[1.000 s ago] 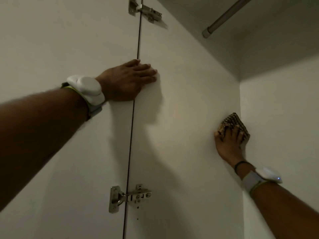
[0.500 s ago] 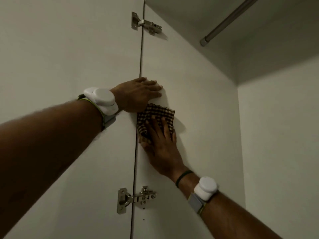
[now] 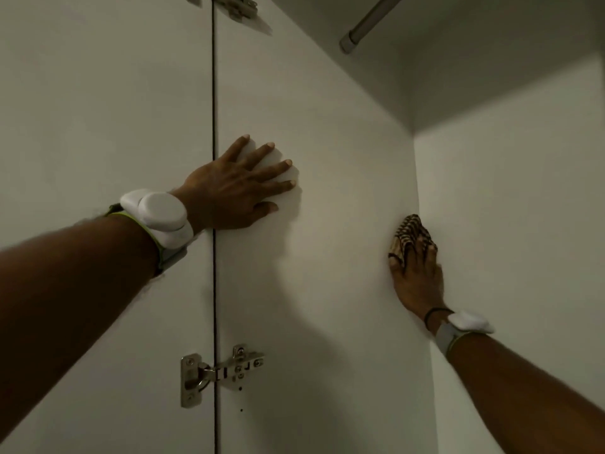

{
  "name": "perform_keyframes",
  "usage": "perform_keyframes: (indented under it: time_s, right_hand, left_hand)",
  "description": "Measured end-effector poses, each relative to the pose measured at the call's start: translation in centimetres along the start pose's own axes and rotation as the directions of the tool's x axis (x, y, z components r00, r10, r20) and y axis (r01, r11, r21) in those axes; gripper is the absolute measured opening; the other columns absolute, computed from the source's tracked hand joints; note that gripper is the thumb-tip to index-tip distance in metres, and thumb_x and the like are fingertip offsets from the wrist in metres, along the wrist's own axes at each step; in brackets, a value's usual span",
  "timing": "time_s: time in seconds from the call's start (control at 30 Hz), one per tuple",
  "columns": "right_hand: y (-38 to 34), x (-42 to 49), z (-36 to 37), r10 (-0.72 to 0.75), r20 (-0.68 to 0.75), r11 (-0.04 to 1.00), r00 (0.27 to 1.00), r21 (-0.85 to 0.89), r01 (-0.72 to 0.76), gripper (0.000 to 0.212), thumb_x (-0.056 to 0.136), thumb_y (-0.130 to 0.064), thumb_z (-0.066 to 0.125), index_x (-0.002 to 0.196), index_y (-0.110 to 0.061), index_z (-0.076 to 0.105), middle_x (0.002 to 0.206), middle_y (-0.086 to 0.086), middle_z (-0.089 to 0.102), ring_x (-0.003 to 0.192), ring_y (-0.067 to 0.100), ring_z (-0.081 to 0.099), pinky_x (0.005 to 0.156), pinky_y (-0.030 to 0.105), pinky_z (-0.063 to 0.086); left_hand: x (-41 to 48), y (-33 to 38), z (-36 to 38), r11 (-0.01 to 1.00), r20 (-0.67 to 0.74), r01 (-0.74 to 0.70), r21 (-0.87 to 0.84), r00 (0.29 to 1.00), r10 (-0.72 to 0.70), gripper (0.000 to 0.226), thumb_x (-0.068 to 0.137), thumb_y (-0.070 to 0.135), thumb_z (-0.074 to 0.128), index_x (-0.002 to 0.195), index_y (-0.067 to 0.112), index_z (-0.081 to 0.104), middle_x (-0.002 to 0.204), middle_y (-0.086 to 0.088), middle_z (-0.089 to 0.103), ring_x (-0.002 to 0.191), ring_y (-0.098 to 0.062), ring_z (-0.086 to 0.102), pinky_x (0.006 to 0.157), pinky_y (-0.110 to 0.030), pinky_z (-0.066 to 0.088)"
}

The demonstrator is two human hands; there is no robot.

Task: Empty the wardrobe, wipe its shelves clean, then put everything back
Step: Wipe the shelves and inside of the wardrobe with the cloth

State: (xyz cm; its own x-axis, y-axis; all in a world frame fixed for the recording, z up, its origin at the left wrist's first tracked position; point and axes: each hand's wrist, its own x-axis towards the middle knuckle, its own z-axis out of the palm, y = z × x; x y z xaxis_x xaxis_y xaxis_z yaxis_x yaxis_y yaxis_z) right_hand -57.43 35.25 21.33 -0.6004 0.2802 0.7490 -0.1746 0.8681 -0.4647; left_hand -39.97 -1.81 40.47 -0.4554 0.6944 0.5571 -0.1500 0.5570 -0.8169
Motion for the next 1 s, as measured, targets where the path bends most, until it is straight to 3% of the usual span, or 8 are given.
perform_keyframes:
  time_s: [0.1,0.17,0.27,0.43,0.63,0.77,0.87,1.0]
  right_hand:
    - [-4.7,-2.1,0.2,0.104,0.012,0.965,0.995,0.241,-0.104,0.080,0.096,-0.065,0.017,0.161,-0.020,0.008,0.169,0.006,-0.003,0.155,0.024,-0.009,0.122,0.057,0.001]
    - [-8.6,-5.3,0.5,0.012,-0.026,0.951,1.000,0.310,-0.004,0.086,0.091,-0.067,0.012,0.161,-0.018,0.010,0.169,0.007,-0.005,0.155,0.024,-0.010,0.122,0.057,0.002]
    - [-14.9,-11.6,0.2,-0.233,-0.072,0.927,0.970,0.284,0.244,0.087,0.093,-0.071,0.008,0.158,-0.015,0.022,0.168,0.009,-0.009,0.154,0.026,-0.015,0.122,0.056,0.004]
    - [-23.1,-21.4,-0.5,-0.621,0.010,0.762,0.784,0.245,0.600,0.080,0.097,-0.070,0.016,0.161,-0.027,-0.006,0.165,0.007,-0.026,0.149,0.028,-0.030,0.121,0.057,-0.008]
    - [-19.3,-19.2,0.9,-0.729,-0.049,0.675,0.683,0.116,0.729,0.074,0.101,-0.056,0.034,0.161,-0.027,0.001,0.167,0.007,-0.017,0.153,0.030,-0.019,0.121,0.064,-0.001]
    - [-11.9,-14.3,2.7,-0.590,-0.089,0.800,0.802,0.073,0.596,0.074,0.100,-0.053,0.036,0.161,-0.024,0.005,0.168,0.009,-0.008,0.155,0.031,-0.009,0.120,0.063,0.004]
    - [-4.8,-9.6,3.9,-0.297,-0.071,0.949,0.952,0.086,0.303,0.074,0.103,-0.057,0.023,0.160,-0.012,0.013,0.168,0.014,0.006,0.154,0.036,0.006,0.118,0.065,0.012]
    - [2.3,-5.4,4.1,0.019,0.028,0.997,0.999,0.075,-0.021,0.107,0.089,-0.079,-0.004,0.156,-0.002,0.026,0.165,0.020,0.018,0.152,0.039,0.016,0.116,0.067,0.020]
  left_hand:
    - [0.0,0.1,0.0,1.000,-0.013,0.005,-0.006,1.000,-0.005,0.068,0.097,0.063,-0.004,0.160,0.038,0.007,0.169,0.002,0.001,0.155,-0.033,-0.002,0.122,-0.060,0.002]
    - [0.1,0.2,-0.1,1.000,-0.004,0.007,-0.014,1.000,-0.007,0.068,0.098,0.062,-0.003,0.160,0.038,0.009,0.169,0.003,0.004,0.155,-0.033,-0.001,0.122,-0.060,0.003]
    - [0.2,0.0,-0.4,0.999,0.011,0.012,-0.053,1.000,-0.011,0.061,0.101,0.057,0.003,0.159,0.039,0.014,0.168,0.004,0.007,0.155,-0.032,0.001,0.123,-0.059,0.003]
    - [0.9,0.0,-1.1,0.998,0.068,-0.026,-0.061,0.997,0.031,0.055,0.106,0.045,0.018,0.160,0.036,0.014,0.169,0.003,0.004,0.155,-0.030,-0.002,0.124,-0.056,-0.001]
    - [1.6,3.0,-1.8,0.974,0.174,-0.227,-0.002,0.959,0.223,0.059,0.105,0.038,0.031,0.160,0.035,0.010,0.169,0.002,-0.001,0.156,-0.024,-0.002,0.125,-0.053,0.001]
    - [1.3,4.4,-0.6,0.980,0.094,-0.194,-0.045,0.976,0.198,0.057,0.103,0.031,0.030,0.158,0.039,0.020,0.169,0.005,0.005,0.156,-0.023,0.001,0.125,-0.053,-0.001]
    - [1.1,4.7,0.3,0.985,0.033,-0.164,-0.045,0.986,0.166,0.057,0.102,0.030,0.026,0.157,0.041,0.022,0.168,0.005,0.009,0.156,-0.022,0.005,0.125,-0.053,0.000]
    - [1.1,5.1,1.0,0.989,-0.005,-0.142,-0.050,0.990,0.142,0.054,0.104,0.032,0.026,0.157,0.043,0.022,0.168,0.007,0.009,0.156,-0.020,0.004,0.125,-0.051,-0.001]
